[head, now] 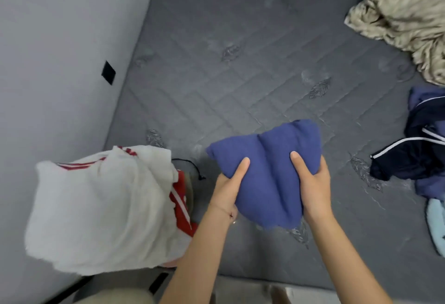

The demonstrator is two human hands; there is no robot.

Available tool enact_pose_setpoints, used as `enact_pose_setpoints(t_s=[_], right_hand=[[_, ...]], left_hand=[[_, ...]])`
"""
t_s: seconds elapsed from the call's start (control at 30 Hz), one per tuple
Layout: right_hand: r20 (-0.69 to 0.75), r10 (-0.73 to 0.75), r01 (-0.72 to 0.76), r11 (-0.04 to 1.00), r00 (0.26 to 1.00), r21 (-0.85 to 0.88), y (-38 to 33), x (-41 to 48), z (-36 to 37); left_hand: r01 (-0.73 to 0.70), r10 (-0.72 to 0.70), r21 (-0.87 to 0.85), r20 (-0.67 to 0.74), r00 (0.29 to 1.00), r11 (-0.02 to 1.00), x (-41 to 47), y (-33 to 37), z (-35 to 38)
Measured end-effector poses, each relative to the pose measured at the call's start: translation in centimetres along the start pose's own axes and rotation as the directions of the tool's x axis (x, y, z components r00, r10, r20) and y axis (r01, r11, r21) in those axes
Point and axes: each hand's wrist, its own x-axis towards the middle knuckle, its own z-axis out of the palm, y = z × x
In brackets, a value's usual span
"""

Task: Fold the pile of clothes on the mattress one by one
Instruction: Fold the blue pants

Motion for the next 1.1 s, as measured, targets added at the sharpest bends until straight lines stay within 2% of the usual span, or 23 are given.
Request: enact_pose_setpoints(t_s=[0.07, 0.1, 0.23, 0.4, 0.6, 0.7, 0.83, 0.97, 1.1], right_hand=[[-0.032, -0.029, 0.03, 0.999, 0.999, 0.032, -2.2, -3.7, 2.6], [-0.042, -0.042, 0.044, 0.998, 0.998, 0.039, -3.1, -5.3, 4.0], [-0.005, -0.034, 0.035, 0.994, 0.999, 0.108, -4.8, -10.8, 10.2], [0.115, -0.045, 0.028, 0.99, 0.992, 0.141, -5.3, -15.8, 17.9], [0.207, -0.018, 0.003, 0.997, 0.978, 0.073, -2.4, -18.4, 24.9], [0.242, 0.024, -0.007, 0.997, 0.97, -0.072, 0.3, -18.3, 26.4], [0.248, 0.161, -0.072, 0.94, 0.955, -0.333, 3.8, -18.1, 25.7], [0.221, 0.184, -0.108, 0.942, 0.958, -0.319, 4.3, -17.3, 25.1], [0.16, 0.192, -0.139, 0.946, 0.968, -0.293, 4.3, -16.5, 24.2]], left_hand=[[0.051, -0.052, 0.029, 0.04, 0.998, 0.998, -3.1, 2.6, -2.7], [0.029, -0.032, 0.064, 0.042, 0.999, 0.998, -4.6, 4.0, -4.1], [-0.068, 0.097, 0.209, -0.131, 0.987, 0.976, -9.5, 9.4, -9.9], [-0.222, 0.271, 0.234, -0.203, 0.941, 0.947, -13.9, 14.8, -17.8], [-0.191, 0.3, 0.325, -0.327, 0.896, 0.926, -14.2, 17.2, -26.2], [-0.127, 0.267, 0.388, -0.331, 0.905, 0.913, -12.4, 16.5, -29.2], [0.021, 0.187, 0.549, -0.32, 0.929, 0.835, -10.7, 14.0, -32.1], [0.024, 0.254, 0.592, -0.381, 0.889, 0.806, -10.2, 13.7, -32.9], [-0.062, 0.426, 0.611, -0.472, 0.772, 0.789, -10.6, 13.1, -32.9]])
